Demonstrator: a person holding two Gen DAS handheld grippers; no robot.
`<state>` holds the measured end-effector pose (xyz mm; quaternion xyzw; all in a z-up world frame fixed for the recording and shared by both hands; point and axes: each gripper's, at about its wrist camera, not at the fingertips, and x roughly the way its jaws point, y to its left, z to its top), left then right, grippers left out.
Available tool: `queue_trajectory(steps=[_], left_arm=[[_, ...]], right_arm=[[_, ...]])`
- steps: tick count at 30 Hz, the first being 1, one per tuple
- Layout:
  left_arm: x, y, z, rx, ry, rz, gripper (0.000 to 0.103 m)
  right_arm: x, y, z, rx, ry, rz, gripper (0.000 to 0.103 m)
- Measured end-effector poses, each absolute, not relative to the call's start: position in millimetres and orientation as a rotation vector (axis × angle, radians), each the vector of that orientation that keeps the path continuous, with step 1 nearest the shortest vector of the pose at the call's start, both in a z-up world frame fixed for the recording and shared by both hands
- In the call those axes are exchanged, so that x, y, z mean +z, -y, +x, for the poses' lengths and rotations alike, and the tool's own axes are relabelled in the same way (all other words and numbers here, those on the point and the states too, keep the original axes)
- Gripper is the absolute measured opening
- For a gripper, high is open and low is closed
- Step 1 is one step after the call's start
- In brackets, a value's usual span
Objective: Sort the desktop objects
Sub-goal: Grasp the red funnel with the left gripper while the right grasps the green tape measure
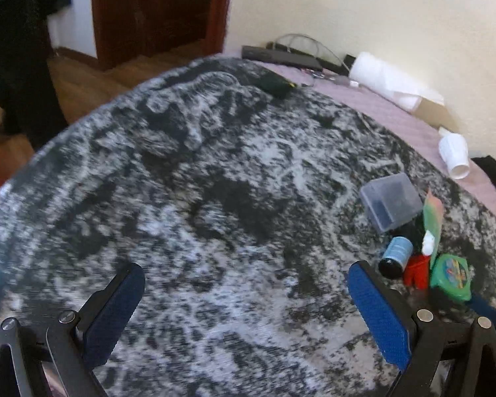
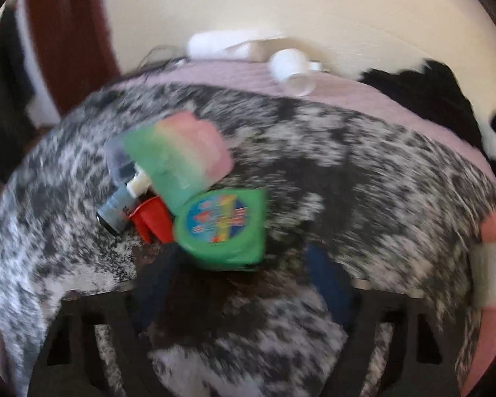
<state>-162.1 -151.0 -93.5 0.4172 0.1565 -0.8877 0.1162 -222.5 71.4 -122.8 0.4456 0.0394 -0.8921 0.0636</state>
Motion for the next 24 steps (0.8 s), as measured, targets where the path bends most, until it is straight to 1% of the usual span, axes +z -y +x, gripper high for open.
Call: queue_trajectory(steps=[2,3,6,9,10,11,12,15,18,20,21,22,23,24], left_arm=[[-96,146,-168,-2.64,-0.469,1.229,0.101],[-97,142,-170,-2.667,-0.471,1.229,0.101],[-102,117,-187,-2.764,-0.445,1.264,0.101],[-107,97,-200,-2.794,-0.373,1.272,0.101],[-109,91,-204,-2.798,-0.345,1.271,0.101],[-111,84,-208,-2.803,-0.317,1.271,0.099],[-112,78,-212,-2.807,-0.289,1.27,0.098],[-117,59,-224,-2.817,-0.206,1.268,0.094],[-123,41,-237,-2.826,-0.122,1.264,0.093],[-126,28,-245,-2.83,-0.066,1.262,0.085],[-127,24,-247,-2.835,-0.045,1.259,0.084],[-127,24,-246,-2.841,-0.041,1.258,0.082],[-128,27,-246,-2.852,-0.076,1.282,0.082],[-130,31,-247,-2.865,-0.144,1.348,0.082]], right_arm=[[-124,-66,-222,-2.709,-0.16,1.318,0.054],[-124,-66,-222,-2.712,-0.151,1.308,0.054],[-120,-82,-219,-2.689,-0.016,1.311,0.054],[-110,-107,-211,-2.697,0.155,1.294,0.053],[-106,-114,-208,-2.696,0.193,1.287,0.031],[-101,-124,-205,-2.692,0.239,1.281,0.007],[-95,-133,-202,-2.702,0.264,1.272,0.0],[-77,-157,-196,-2.751,0.289,1.244,0.0],[-71,-167,-194,-2.765,0.25,1.228,0.0],[-75,-172,-197,-2.748,0.251,1.25,0.0],[-78,-176,-199,-2.734,0.271,1.266,0.0],[-83,-179,-201,-2.717,0.306,1.284,0.002],[-88,-183,-203,-2.7,0.34,1.302,0.003],[-92,-187,-205,-2.686,0.377,1.316,0.011]])
